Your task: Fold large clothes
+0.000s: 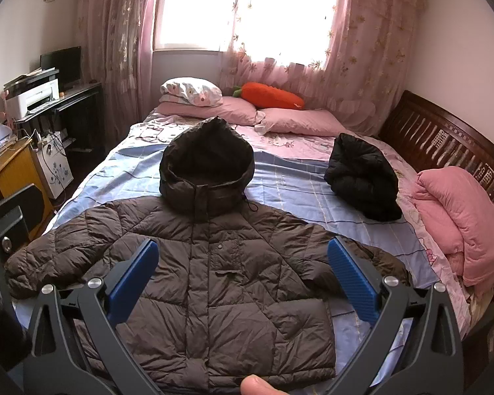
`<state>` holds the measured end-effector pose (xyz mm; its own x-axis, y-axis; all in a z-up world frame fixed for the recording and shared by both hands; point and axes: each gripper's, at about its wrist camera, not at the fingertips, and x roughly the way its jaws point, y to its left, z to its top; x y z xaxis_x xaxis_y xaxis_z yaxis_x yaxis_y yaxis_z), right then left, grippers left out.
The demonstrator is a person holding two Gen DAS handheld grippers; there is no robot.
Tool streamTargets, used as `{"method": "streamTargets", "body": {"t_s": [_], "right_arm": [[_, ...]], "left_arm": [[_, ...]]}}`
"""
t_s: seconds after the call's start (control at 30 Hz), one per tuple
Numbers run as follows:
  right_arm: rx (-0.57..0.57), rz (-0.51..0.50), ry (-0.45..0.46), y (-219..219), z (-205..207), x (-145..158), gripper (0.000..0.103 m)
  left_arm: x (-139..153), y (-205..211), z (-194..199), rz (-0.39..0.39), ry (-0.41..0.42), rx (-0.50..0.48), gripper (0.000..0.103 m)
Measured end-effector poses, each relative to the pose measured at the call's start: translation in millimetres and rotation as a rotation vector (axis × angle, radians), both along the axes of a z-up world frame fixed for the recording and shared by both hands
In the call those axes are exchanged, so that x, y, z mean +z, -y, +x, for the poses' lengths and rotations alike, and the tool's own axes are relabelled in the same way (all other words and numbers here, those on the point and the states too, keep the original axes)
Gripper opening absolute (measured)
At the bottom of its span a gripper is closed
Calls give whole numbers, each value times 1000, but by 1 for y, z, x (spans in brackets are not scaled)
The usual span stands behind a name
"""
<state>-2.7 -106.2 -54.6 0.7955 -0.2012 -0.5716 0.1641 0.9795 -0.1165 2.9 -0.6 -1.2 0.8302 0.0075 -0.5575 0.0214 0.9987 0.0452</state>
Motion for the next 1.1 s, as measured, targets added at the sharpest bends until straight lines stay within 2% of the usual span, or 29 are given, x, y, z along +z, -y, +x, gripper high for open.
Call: {"method": "streamTargets", "body": {"t_s": [0.07,0.13,0.23,0.3,0.33,0.4,0.43,0.47,0.5,0.53,0.6,0.63,0.67,0.7,0.73,0.83,0.9,1.0,1.1], "right_arm": [[31,-22,0,-1,1,-9,102],[91,-32,-46,6,12,-29,102],[98,58,-194,52,40,-73,102],[72,152,-250,100,60,-100,102],[48,197,-258,127,70,-111,102],[-57,254,-278,187,88,-134,102],[-122,298,-343,217,98,-147,102],[-171,411,-411,257,105,-165,102],[-199,483,-429,279,107,-173,102],[-257,568,-454,311,105,-187,102],[-368,690,-527,366,100,-216,102],[-398,737,-541,382,100,-226,102],[-450,812,-554,410,94,-243,102],[-487,845,-565,424,91,-251,102],[-535,876,-563,443,87,-260,102],[-628,902,-526,495,78,-281,102],[-656,879,-526,515,79,-293,102],[-676,907,-513,537,73,-309,102],[-687,857,-472,554,73,-306,102]], "left_arm": [[-7,4,-4,8,10,13,101],[-29,7,6,26,-19,29,101],[-65,16,42,-23,-105,-62,101],[-84,22,62,-18,-149,-108,101],[-104,35,80,-2,-205,-156,101],[-133,52,102,31,-293,-179,101],[-143,57,110,9,-319,-183,101],[-159,59,116,-30,-342,-196,101],[-169,62,120,-46,-360,-206,101],[-193,68,127,-49,-417,-221,101],[-215,77,139,-54,-510,-237,101],[-232,81,142,-82,-570,-248,101],[-239,87,146,-94,-594,-251,100],[-247,93,150,-94,-601,-253,98],[-253,99,147,-71,-597,-259,89],[-263,115,139,41,-577,-289,83],[-271,125,135,64,-600,-333,83],[-280,136,124,85,-638,-409,85],[-285,146,120,128,-629,-445,87]]}}
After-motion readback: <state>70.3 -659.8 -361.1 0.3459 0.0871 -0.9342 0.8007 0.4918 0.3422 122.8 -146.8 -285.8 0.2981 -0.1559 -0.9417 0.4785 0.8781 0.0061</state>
